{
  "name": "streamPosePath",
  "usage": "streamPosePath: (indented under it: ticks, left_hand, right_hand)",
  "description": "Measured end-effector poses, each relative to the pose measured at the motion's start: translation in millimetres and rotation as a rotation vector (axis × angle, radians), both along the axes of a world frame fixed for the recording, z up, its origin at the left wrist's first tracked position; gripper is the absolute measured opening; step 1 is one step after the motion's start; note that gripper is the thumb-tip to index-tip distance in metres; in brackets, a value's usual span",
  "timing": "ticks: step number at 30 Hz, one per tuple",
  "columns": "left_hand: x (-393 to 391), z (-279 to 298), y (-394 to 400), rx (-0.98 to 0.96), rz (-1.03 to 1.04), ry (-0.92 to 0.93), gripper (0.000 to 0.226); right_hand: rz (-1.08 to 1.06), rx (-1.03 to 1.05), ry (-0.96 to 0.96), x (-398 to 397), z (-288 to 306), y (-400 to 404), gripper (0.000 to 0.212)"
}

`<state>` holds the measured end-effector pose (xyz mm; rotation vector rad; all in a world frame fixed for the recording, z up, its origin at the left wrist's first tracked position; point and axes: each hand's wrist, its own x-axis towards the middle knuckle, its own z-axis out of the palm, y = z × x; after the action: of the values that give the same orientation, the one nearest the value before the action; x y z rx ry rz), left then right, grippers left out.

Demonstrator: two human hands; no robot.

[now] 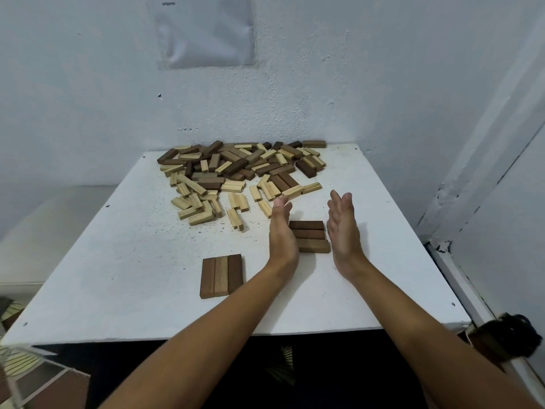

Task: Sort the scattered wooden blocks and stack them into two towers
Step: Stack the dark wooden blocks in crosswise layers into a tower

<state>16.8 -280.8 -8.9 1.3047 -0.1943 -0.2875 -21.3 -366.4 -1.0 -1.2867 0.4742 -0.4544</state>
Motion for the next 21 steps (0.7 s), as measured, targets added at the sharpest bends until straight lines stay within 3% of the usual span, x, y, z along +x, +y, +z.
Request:
streamPosePath:
  ticks: [21]
  left_hand:
    - [0.1, -4.1, -1.8, 0.062, -0.042, -0.031, 0.052]
  right_hand:
    - [-0.022, -0.113, -0.006, 6.5, -12.5, 6.3, 0.052]
